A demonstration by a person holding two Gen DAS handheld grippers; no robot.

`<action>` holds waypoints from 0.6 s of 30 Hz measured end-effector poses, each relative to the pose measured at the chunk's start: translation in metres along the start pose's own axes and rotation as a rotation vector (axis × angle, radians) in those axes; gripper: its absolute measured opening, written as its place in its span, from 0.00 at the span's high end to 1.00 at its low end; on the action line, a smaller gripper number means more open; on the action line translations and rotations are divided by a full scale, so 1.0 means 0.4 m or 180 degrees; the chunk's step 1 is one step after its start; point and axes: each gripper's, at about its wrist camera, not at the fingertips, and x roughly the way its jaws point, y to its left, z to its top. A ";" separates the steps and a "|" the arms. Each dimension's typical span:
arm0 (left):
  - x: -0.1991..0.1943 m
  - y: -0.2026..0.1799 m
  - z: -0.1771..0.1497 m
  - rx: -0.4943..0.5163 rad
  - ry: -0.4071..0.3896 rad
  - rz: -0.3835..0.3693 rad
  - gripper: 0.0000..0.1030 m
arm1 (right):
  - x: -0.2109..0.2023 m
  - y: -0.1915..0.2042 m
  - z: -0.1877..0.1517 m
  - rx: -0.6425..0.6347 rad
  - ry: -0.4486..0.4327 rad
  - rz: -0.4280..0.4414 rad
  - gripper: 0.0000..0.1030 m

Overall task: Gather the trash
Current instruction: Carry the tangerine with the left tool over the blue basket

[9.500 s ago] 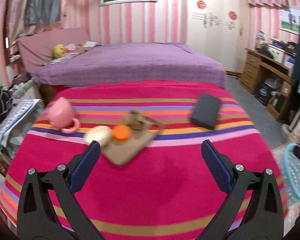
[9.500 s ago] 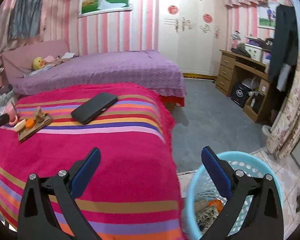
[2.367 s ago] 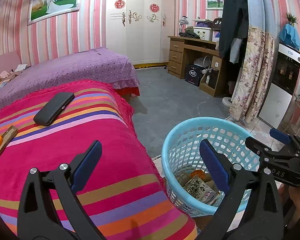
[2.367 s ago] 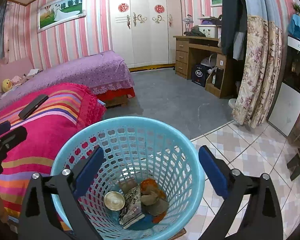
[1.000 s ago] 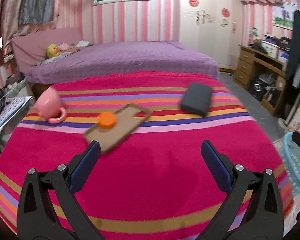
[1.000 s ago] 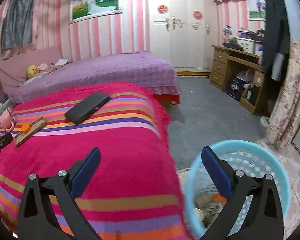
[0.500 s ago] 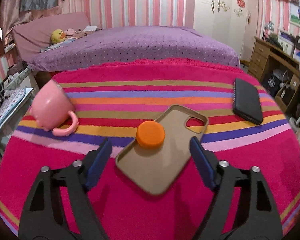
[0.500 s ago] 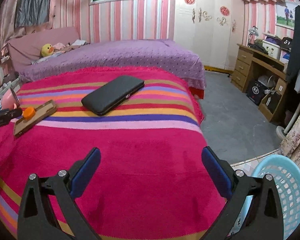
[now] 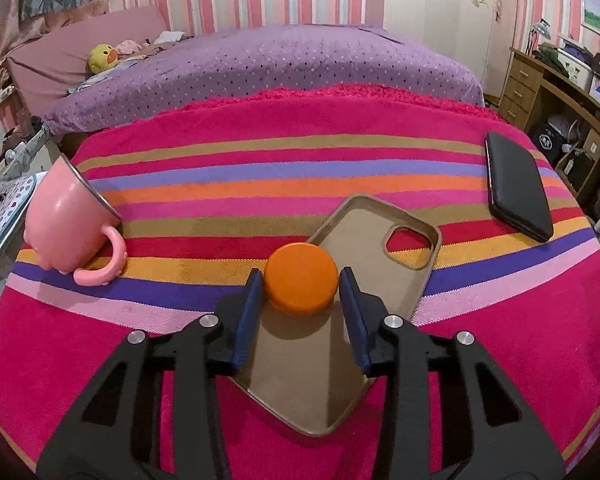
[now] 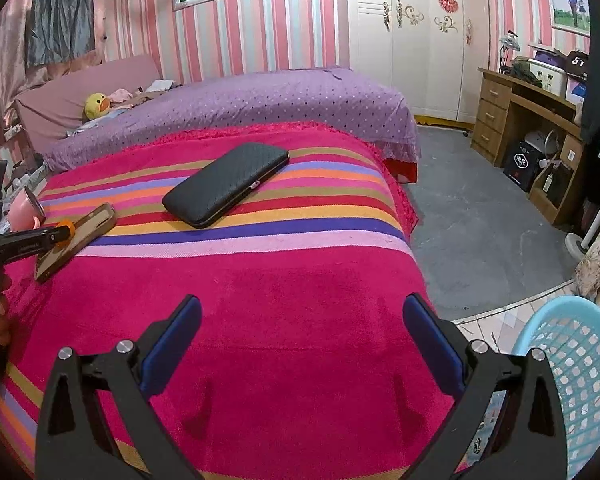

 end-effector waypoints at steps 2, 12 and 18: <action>-0.018 -0.002 -0.002 -0.0031 -0.0058 0.0031 0.63 | -0.013 -0.009 -0.001 -0.0004 -0.0019 -0.0014 0.05; -0.225 -0.196 -0.043 0.0088 -0.0447 -0.0177 0.63 | -0.110 -0.129 -0.003 0.0147 -0.0217 -0.0174 0.05; -0.319 -0.428 -0.087 0.0339 -0.0547 -0.0592 0.63 | -0.200 -0.242 -0.021 0.0173 -0.0320 -0.0395 0.05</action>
